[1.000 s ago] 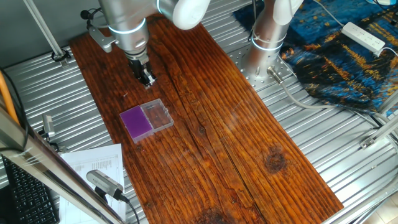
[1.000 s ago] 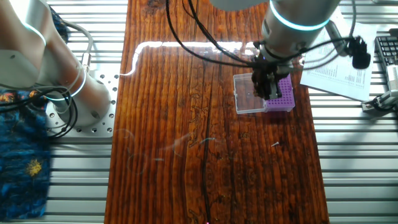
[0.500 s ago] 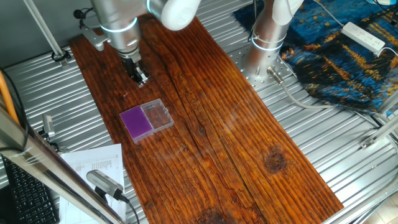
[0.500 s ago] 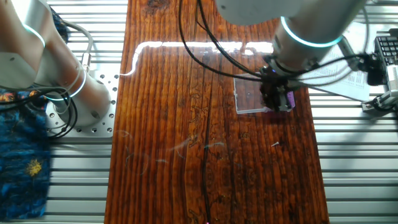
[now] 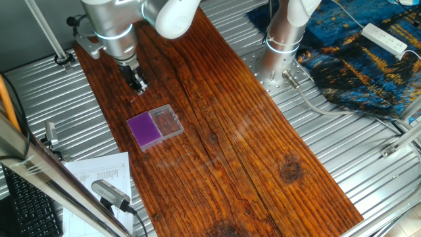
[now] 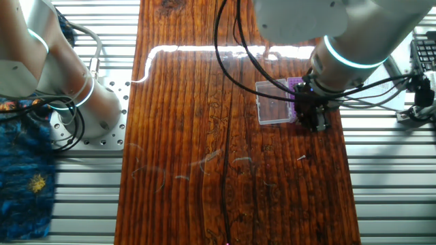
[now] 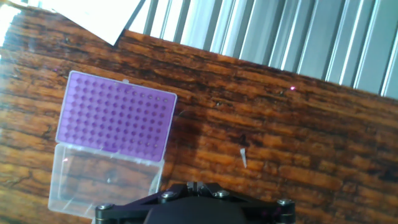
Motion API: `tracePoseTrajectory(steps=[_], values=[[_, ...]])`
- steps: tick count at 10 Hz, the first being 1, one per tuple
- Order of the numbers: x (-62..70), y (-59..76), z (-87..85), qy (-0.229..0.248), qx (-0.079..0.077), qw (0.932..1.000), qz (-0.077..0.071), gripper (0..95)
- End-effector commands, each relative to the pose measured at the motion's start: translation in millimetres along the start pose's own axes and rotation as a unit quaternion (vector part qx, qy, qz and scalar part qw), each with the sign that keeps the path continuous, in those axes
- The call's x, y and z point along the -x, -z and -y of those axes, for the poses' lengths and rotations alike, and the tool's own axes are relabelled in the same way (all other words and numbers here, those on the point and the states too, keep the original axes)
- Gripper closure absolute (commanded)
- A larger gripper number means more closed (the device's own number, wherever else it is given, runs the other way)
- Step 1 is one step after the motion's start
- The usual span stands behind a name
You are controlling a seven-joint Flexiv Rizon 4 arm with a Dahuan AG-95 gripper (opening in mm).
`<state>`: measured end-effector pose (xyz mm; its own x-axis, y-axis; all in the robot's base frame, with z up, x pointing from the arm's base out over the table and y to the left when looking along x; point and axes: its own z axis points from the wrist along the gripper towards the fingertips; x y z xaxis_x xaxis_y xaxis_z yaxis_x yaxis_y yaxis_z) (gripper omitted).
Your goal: Insert a small pipette tip into the holder for small pipette tips
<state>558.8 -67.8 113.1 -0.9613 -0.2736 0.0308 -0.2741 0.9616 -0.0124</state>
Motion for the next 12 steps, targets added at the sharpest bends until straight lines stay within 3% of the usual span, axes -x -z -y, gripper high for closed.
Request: tracePoseTrajectory(steps=[1, 3, 12], values=[[1.7, -1.1, 0.8, -0.004, 0.003, 1.0, 0.007, 95.0], [3.8, -2.6, 1.1, -0.01, 0.006, 0.9998, 0.015, 95.0], [7.1, -4.2, 1.1, 0.018, 0.007, 0.9998, 0.004, 95.0]])
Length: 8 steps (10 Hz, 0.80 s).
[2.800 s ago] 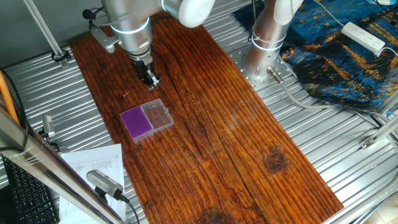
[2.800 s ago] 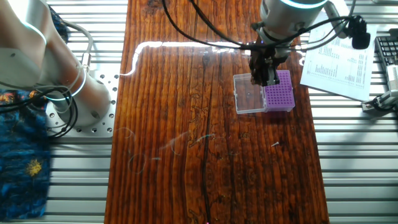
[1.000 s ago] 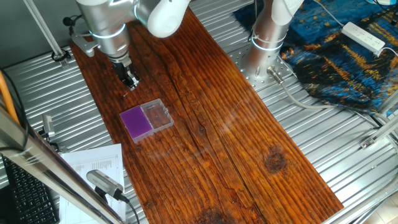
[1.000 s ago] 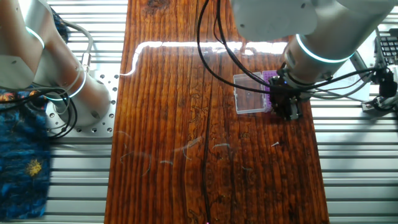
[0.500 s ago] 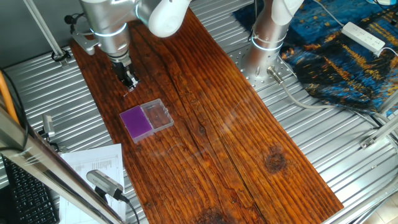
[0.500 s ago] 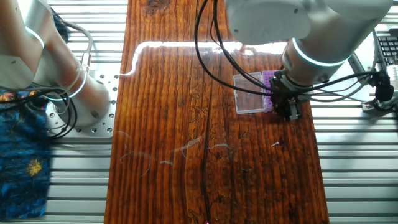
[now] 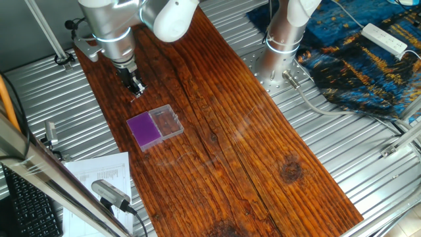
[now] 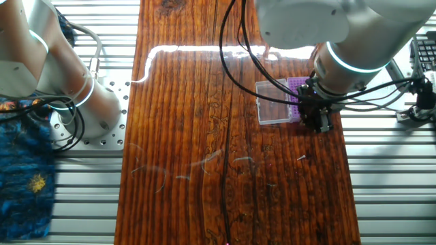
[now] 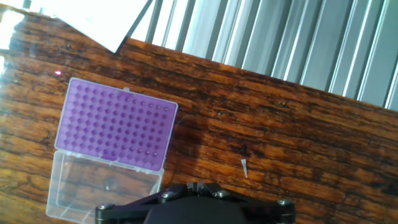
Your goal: Insert a small pipette tip into the holder for small pipette tips
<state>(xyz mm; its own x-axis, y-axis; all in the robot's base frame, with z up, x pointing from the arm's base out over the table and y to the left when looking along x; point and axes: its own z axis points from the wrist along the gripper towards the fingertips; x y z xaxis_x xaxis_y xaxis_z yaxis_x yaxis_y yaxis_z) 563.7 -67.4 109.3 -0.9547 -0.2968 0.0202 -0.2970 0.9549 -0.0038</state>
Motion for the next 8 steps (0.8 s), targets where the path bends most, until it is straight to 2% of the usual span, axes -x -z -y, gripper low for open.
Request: tracePoseTrajectory(steps=[1, 4, 5, 8], values=[[2.2, -0.6, 0.2, 0.002, 0.007, 0.9999, -0.011, 95.0], [2.2, -0.6, 0.2, -0.04, 0.004, 0.9989, -0.025, 95.0], [2.3, -0.6, -0.3, -0.055, 0.002, 0.9982, -0.022, 95.0], [4.9, -4.8, 10.4, -0.029, 0.002, 0.9993, -0.023, 95.0]])
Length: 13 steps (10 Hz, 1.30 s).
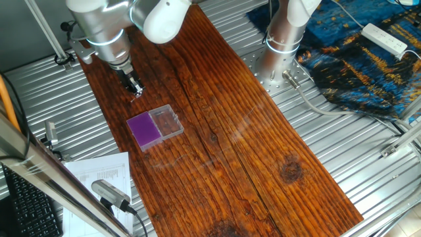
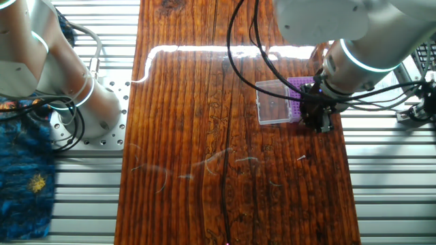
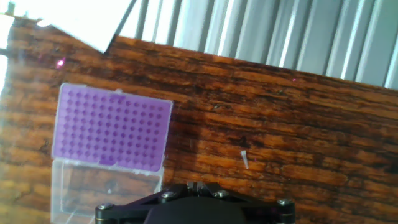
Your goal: Insert a small pipette tip into the holder for small pipette tips
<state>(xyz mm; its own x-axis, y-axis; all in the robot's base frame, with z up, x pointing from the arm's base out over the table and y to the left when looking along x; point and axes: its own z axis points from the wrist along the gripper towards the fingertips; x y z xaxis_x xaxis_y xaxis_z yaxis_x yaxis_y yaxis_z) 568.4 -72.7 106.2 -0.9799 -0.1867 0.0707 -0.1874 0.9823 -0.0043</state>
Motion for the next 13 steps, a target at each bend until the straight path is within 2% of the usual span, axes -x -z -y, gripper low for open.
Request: tracePoseTrajectory(steps=[1, 3, 4, 5, 7, 8, 10, 12, 13], values=[[6.0, -4.7, 8.9, 0.041, -0.003, 0.9991, 0.007, 95.0], [9.3, -9.1, 14.1, 0.059, -0.003, 0.9982, 0.013, 95.0], [11.9, -13.0, 16.7, 0.071, -0.008, 0.9974, 0.012, 95.0], [13.1, -16.3, 19.1, 0.076, -0.008, 0.997, 0.013, 76.0], [17.4, -22.5, 26.2, 0.079, -0.009, 0.9968, 0.012, 76.0], [19.9, -25.9, 32.2, 0.077, -0.009, 0.997, 0.012, 95.0], [23.3, -37.0, 44.9, 0.082, -0.007, 0.9965, 0.015, 95.0], [25.1, -49.0, 47.3, 0.085, -0.005, 0.9963, 0.016, 95.0], [25.5, -49.9, 47.2, 0.084, -0.003, 0.9963, 0.016, 95.0]])
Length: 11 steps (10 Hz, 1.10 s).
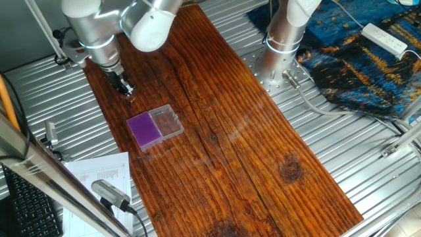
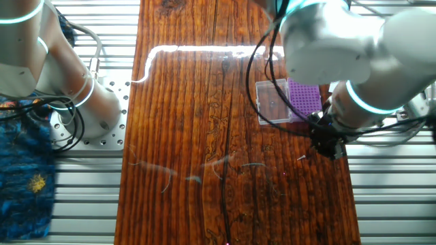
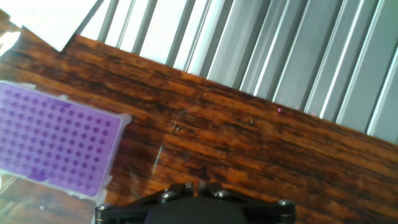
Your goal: Insert a small pipette tip into the holder for small pipette tips
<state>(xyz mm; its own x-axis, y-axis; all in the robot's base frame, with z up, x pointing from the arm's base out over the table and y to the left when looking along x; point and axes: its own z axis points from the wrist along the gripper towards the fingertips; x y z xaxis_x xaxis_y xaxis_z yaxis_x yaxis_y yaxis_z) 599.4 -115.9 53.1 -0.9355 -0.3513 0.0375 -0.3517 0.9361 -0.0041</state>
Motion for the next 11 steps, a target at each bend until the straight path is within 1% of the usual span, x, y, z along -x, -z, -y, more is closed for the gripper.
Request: tracePoseTrajectory(steps=[1, 3, 4, 6, 8, 9, 11], values=[[0.2, 0.8, -1.1, -0.004, 0.002, 1.0, -0.004, 76.0], [0.3, -3.5, -0.4, -0.009, 0.002, 0.9999, -0.006, 76.0], [0.5, -8.3, 0.2, -0.014, 0.002, 0.9999, -0.003, 76.0], [1.3, -10.3, 0.4, -0.01, 0.002, 0.9999, -0.004, 76.0], [1.3, -17.8, 1.1, -0.01, 0.0, 0.9999, -0.003, 76.0], [1.2, -24.0, 1.5, -0.008, -0.001, 1.0, -0.002, 76.0], [0.6, -29.2, 1.8, -0.006, 0.0, 1.0, -0.002, 76.0]])
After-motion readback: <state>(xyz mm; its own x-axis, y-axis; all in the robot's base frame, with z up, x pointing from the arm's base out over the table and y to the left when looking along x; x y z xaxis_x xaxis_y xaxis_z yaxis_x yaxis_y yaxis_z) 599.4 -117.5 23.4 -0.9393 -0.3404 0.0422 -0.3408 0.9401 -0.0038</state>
